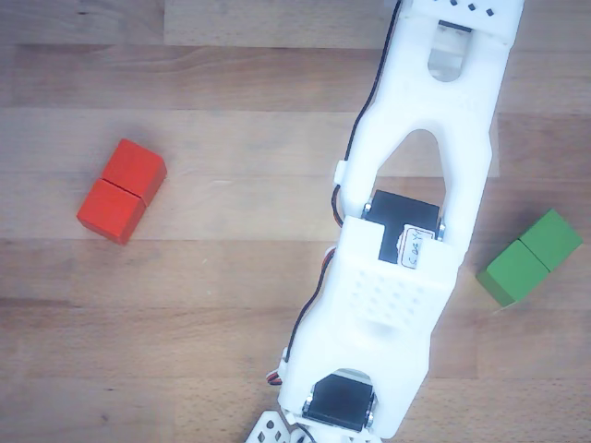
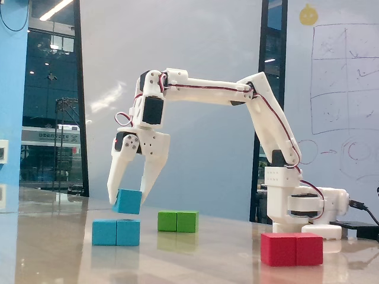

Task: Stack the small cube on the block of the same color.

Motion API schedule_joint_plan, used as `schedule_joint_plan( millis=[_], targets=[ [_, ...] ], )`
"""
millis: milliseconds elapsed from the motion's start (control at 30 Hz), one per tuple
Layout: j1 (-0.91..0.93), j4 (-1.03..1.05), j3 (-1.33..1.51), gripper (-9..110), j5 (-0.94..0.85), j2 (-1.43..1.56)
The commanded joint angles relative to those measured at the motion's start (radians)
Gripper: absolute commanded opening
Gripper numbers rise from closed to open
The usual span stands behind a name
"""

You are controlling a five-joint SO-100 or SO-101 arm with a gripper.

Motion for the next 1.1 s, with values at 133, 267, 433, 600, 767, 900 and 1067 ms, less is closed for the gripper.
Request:
schedule_joint_plan(
  millis=[133, 267, 433, 600, 767, 900, 1067],
  targets=[
    [0.0, -0.018, -0.084, 11, -0.005, -0.023],
    [0.002, -0.018, -0.084, 11, -0.005, -0.028],
    [0.0, -0.02, -0.084, 11, -0.005, -0.028],
    [0.0, -0.018, -0.084, 12, -0.005, -0.028],
    [-0.002, -0.002, -0.083, 16, -0.005, -0.029],
    [-0.002, -0.002, -0.083, 26, -0.002, -0.029],
    [0.0, -0.003, -0.083, 39, 0.008, -0.028]
  ],
)
